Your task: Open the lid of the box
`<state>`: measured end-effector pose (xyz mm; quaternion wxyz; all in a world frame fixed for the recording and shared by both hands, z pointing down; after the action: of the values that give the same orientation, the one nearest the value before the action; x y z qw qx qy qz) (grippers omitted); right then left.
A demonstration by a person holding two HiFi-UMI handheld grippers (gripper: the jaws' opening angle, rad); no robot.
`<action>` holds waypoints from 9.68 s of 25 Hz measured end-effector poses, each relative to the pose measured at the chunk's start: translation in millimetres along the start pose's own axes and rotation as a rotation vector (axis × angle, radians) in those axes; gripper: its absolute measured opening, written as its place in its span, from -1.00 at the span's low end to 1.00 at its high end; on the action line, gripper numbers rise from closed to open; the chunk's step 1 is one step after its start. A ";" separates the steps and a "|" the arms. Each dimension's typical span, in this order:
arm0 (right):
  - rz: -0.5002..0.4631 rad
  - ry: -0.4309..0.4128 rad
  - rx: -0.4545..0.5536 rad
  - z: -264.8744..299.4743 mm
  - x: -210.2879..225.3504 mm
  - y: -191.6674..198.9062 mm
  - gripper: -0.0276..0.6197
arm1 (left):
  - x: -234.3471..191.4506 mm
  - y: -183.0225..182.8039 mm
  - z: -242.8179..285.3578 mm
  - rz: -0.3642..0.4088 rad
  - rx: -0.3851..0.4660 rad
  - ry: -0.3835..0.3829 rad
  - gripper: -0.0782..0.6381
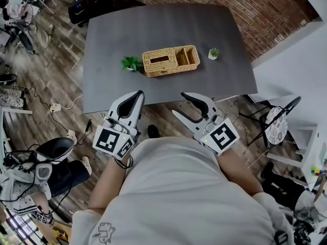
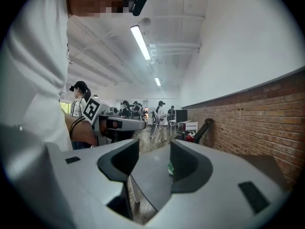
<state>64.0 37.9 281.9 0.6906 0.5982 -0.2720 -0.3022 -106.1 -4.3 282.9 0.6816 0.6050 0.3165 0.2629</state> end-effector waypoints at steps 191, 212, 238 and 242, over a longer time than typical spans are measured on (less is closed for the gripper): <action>-0.238 -0.228 -0.495 238.5 236.7 68.8 -0.50 | -155.1 94.2 84.5 -0.086 -0.282 0.021 -0.75; -0.176 -0.020 -0.262 129.0 50.2 45.0 -0.79 | -111.3 42.7 -10.8 0.065 -0.100 0.147 -0.75; -0.124 -0.121 -0.022 -32.5 15.1 28.9 -0.90 | 39.4 50.6 20.1 0.087 -0.102 0.124 -0.75; -0.121 -0.147 -0.040 -73.4 6.3 41.8 -0.90 | 82.0 55.7 16.4 0.091 -0.102 0.097 -0.75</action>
<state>126.1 86.0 313.4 0.6610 0.5759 -0.2791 -0.3919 -38.2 52.9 330.0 0.6829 0.5698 0.3076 0.3382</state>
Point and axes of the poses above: the fingertips, and each gripper's own axes: z forward along the fingers, x to its right, y out of its underside, the point moved 5 cm from there along -z, backward along the fingers, and after that the axes turned 2 degrees about z, right-handed, at the moved point
